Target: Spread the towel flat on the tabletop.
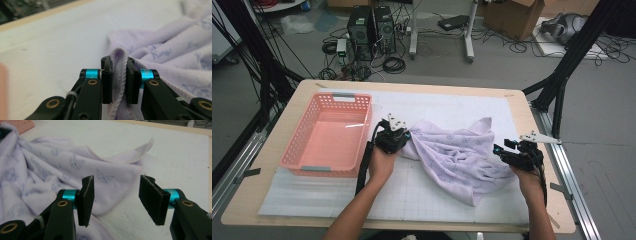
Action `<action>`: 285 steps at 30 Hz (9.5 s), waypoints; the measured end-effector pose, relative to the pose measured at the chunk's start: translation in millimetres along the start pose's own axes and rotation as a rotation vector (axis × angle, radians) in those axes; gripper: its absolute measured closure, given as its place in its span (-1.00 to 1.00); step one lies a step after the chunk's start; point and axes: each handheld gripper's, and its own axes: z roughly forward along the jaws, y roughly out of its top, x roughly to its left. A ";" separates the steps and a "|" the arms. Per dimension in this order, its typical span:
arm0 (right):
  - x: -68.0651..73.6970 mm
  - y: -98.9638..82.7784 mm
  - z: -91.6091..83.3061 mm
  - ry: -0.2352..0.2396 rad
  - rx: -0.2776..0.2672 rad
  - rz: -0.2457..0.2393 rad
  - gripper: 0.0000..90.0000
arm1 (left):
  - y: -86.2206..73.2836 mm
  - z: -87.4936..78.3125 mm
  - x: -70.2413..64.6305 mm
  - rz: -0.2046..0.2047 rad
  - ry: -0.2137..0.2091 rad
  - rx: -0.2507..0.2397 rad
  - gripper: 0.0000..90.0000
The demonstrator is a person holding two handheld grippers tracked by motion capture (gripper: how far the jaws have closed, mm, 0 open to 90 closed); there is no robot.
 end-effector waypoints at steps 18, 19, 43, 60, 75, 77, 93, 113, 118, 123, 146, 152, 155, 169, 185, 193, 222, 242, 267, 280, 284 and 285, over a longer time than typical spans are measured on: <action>55.2 -0.1 84.7 0.038 0.287 -0.165 0.08 | 6.1 -27.9 0.3 -0.026 -0.132 -0.159 -0.05; 56.5 1.7 86.7 0.044 0.282 -0.154 0.22 | 5.7 -29.4 0.2 -0.021 -0.143 -0.156 -0.05; -1.3 16.6 41.2 -0.150 -0.037 0.094 0.24 | -31.1 -17.9 -40.7 0.053 -0.306 0.019 -0.04; 28.0 -15.9 -8.8 -0.062 -0.045 -0.070 0.08 | -51.9 -15.4 -73.1 0.187 -0.346 0.114 -0.07; 24.0 -15.8 -11.6 -0.073 -0.052 -0.078 0.08 | -35.9 -28.4 -25.8 0.157 -0.198 0.119 0.91; 22.7 -16.4 -10.6 -0.070 -0.048 -0.063 0.09 | -34.0 -32.4 -13.9 0.124 -0.150 0.093 0.91; 47.2 -10.3 60.3 0.076 0.175 -0.092 0.15 | -32.2 -41.6 1.5 0.006 -0.178 -0.025 0.16; 37.3 29.1 108.5 -0.236 0.123 -0.237 0.86 | -36.8 -34.7 -9.7 0.039 -0.209 0.018 0.08; 21.5 33.5 102.5 -0.330 0.050 -0.107 0.83 | -39.1 -34.8 -14.2 0.074 -0.223 0.054 0.08; 29.7 33.8 87.8 -0.239 0.049 -0.156 0.32 | -43.3 -36.6 -16.8 0.092 -0.223 0.070 0.06; 33.9 -24.5 44.8 0.011 0.229 -0.196 0.90 | -61.0 -33.8 -24.9 0.152 -0.251 0.141 0.88; 22.1 -14.2 47.7 -0.073 0.128 -0.143 0.90 | -56.9 -26.0 -13.8 0.098 -0.179 0.125 0.91; 17.9 -9.2 50.9 -0.116 0.085 -0.153 0.91 | -52.8 -22.8 -14.8 0.108 -0.148 0.102 0.91; 33.3 -4.6 45.9 -0.230 0.057 -0.294 0.52 | -46.3 -30.5 -16.7 0.098 -0.185 0.078 0.11; 17.5 -44.9 26.3 -0.087 0.165 -0.052 0.35 | -66.4 -51.7 -6.6 0.045 -0.219 0.118 0.04; 24.6 -46.6 23.2 -0.087 0.168 -0.052 0.88 | -78.8 -53.7 -11.1 0.064 -0.218 0.130 -0.03; 46.6 -79.9 -45.3 -0.007 0.179 -0.144 0.90 | -100.8 -127.2 -27.5 -0.120 -0.284 0.082 0.94; 80.4 -136.6 -130.7 0.081 0.237 -0.207 0.90 | -147.6 -184.7 -81.0 -0.032 -0.332 0.122 0.93; 43.3 -94.7 -46.0 -0.087 0.139 -0.053 0.16 | -97.5 -88.2 -53.1 -0.074 -0.218 0.064 -0.01; 47.7 -84.0 -32.3 -0.016 0.165 -0.075 0.93 | -90.4 -77.6 -58.5 0.048 -0.254 0.118 0.91; 45.6 -86.5 -37.9 0.000 0.165 -0.068 0.94 | -92.5 -83.6 -53.5 0.021 -0.274 0.135 0.92; 45.5 -87.1 -39.7 0.005 0.169 -0.063 0.94 | -93.8 -86.5 -51.4 0.011 -0.284 0.141 0.92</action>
